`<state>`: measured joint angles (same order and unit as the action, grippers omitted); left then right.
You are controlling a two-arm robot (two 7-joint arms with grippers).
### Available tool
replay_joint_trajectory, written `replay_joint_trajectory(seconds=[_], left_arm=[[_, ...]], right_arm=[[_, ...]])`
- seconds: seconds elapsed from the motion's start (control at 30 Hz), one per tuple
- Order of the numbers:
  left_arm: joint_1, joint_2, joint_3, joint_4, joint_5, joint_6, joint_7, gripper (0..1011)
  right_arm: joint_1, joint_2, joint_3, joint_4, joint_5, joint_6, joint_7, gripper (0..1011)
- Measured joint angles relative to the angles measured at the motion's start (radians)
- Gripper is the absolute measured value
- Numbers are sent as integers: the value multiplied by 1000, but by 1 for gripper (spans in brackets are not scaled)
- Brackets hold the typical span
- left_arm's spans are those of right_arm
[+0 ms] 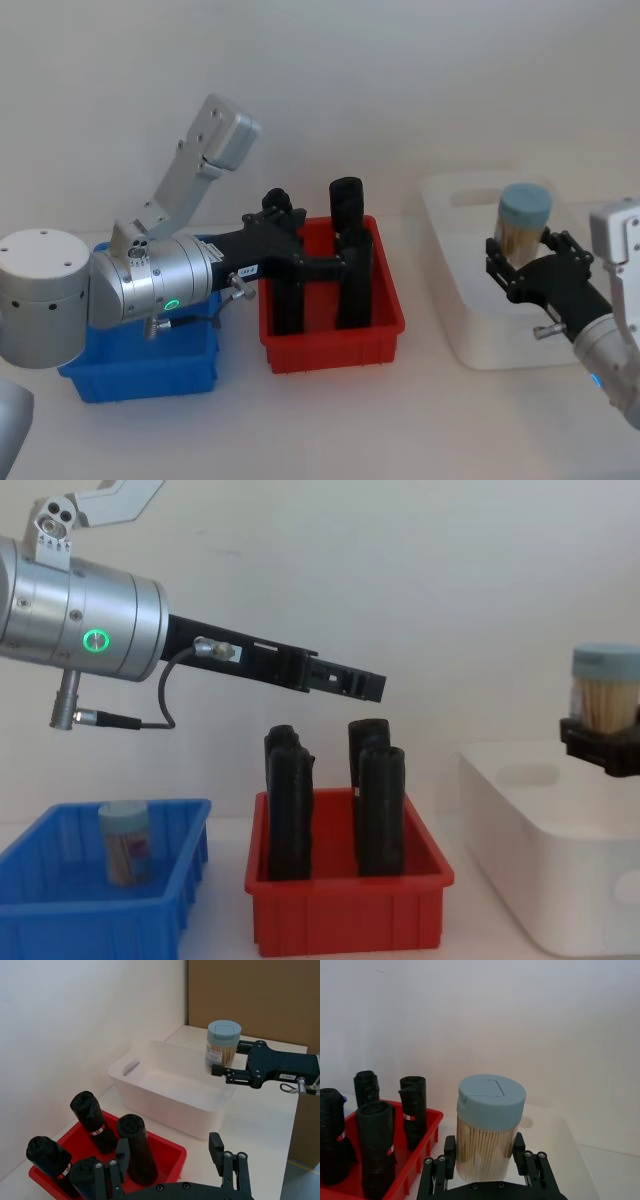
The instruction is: Pick the cotton swabs from the blue box and place them into the white box.
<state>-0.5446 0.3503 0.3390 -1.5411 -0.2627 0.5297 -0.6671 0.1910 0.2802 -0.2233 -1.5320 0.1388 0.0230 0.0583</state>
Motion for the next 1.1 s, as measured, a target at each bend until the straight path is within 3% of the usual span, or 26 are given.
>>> replay_joint_trajectory(seconds=[0.33,1.0,1.1], left_arm=[[0,0,0,0,0,0,0,1004],[0,0,0,0,0,0,0,1004],[0,0,0,0,0,0,0,1004]], right_arm=[[41,3,27,81,27,21,-30,681],[96,-15,34,172,33,33,-16,682],[101,-18,35,179,33,33,-13,779]])
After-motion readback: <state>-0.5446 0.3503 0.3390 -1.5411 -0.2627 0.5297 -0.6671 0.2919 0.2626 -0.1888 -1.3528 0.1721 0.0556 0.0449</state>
